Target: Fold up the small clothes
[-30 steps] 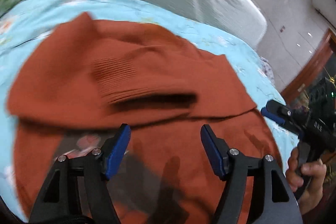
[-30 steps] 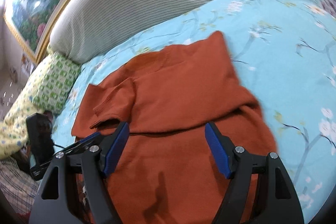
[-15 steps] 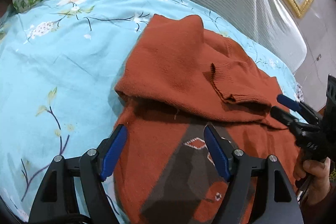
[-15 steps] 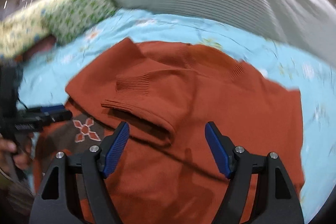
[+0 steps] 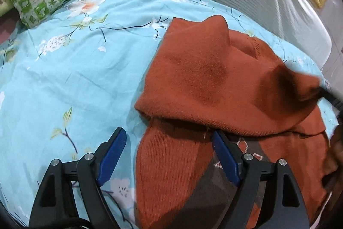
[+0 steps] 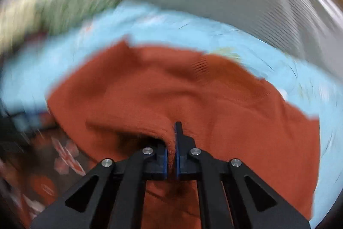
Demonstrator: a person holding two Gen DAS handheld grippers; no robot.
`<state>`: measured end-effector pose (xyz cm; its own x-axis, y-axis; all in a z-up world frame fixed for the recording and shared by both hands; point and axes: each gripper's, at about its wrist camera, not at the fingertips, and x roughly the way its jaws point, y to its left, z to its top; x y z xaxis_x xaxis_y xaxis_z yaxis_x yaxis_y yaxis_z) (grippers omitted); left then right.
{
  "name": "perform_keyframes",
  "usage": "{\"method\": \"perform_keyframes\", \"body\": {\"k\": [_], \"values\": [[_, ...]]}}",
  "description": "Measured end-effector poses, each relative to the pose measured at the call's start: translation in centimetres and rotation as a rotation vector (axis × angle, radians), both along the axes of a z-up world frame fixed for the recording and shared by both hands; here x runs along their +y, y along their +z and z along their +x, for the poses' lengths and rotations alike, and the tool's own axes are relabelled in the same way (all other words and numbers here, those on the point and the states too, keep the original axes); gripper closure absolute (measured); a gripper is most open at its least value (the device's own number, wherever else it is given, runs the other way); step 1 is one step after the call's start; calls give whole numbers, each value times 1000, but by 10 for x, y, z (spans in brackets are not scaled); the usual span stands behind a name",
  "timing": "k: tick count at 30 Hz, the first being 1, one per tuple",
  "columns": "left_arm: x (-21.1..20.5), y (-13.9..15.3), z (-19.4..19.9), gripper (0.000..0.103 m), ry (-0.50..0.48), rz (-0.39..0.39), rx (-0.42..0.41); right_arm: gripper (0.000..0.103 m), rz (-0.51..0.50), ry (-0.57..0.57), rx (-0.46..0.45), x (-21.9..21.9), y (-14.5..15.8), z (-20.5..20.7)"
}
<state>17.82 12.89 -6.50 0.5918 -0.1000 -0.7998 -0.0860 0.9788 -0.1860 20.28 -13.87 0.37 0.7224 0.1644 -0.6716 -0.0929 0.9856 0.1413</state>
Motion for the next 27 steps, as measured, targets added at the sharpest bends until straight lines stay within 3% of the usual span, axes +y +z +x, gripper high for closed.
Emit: {"method": "perform_keyframes", "body": {"k": [2,8,19,23,24,26,27], "values": [[-2,0,9,20,6,17,10,98,160,-150,-30,-54,8,-18],[4,0,30,21,94,6,23,98,295,-289,72,-120,-29,-32],[4,-4,24,20,117,26,19,94,484,-383,125,-145,-64,-41],[9,-3,22,20,121,-4,18,94,561,-417,131,-156,-68,-46],[11,-3,21,20,125,-13,15,94,572,-424,112,-158,-66,-48],[14,-2,19,20,134,-34,12,94,474,-436,39,-156,-50,-55],[15,-2,18,20,134,-42,13,94,412,-449,44,-154,-46,-55]]}}
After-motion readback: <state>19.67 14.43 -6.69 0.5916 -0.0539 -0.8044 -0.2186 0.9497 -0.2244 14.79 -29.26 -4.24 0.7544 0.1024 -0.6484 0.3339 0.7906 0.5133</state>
